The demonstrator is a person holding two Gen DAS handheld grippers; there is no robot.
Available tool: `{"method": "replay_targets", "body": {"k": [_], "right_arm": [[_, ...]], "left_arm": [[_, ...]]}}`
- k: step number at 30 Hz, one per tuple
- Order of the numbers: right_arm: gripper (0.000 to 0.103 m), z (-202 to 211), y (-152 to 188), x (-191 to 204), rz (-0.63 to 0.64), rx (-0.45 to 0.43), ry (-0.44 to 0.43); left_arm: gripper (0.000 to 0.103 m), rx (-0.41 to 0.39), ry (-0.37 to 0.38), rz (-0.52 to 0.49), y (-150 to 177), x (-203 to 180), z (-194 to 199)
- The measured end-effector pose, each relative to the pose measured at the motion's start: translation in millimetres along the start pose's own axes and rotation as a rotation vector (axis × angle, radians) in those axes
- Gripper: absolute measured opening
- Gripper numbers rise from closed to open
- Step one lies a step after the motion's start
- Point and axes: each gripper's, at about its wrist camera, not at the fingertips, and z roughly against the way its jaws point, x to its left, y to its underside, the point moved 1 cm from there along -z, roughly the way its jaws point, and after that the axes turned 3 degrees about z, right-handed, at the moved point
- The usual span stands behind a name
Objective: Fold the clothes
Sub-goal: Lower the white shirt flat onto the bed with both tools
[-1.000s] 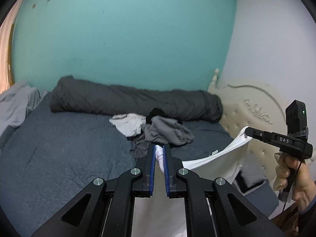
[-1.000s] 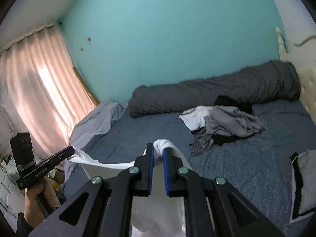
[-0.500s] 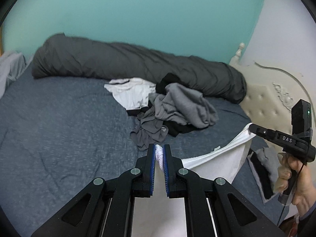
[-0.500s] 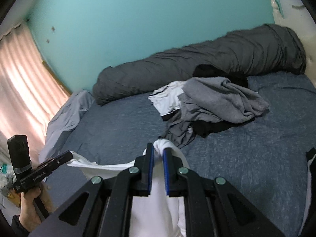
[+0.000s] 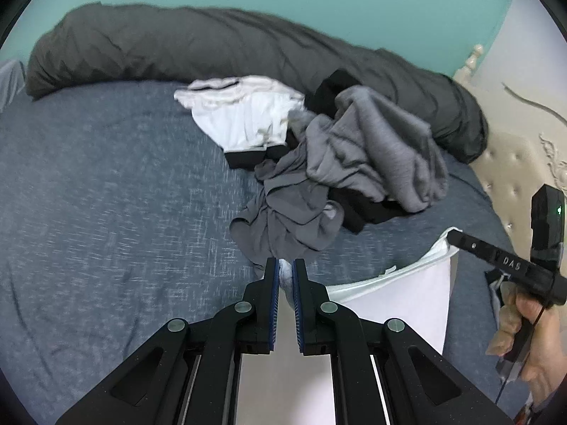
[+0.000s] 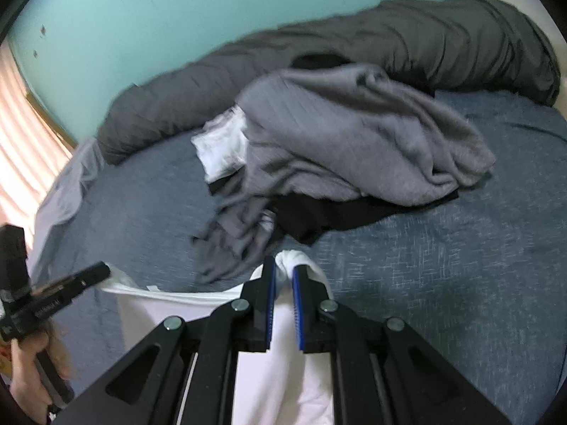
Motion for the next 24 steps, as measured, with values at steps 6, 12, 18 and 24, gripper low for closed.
{"method": "replay_targets", "body": {"k": [6, 12, 18, 24], "right_arm": [[0.008, -60, 8, -23, -0.014, 0.050, 0.020], [0.009, -102, 16, -36, -0.025, 0.093, 0.035], [0.011, -121, 26, -41, -0.038, 0.123, 0.033], [0.049, -81, 27, -42, -0.065, 0.028, 0.010]], "left_arm": [[0.008, 0.047, -0.025, 0.017, 2, 14, -58], [0.008, 0.073, -0.041, 0.034, 8, 26, -96], [0.011, 0.076, 0.013, 0.095, 17, 44, -104], [0.032, 0.021, 0.032, 0.103, 22, 57, -53]]}}
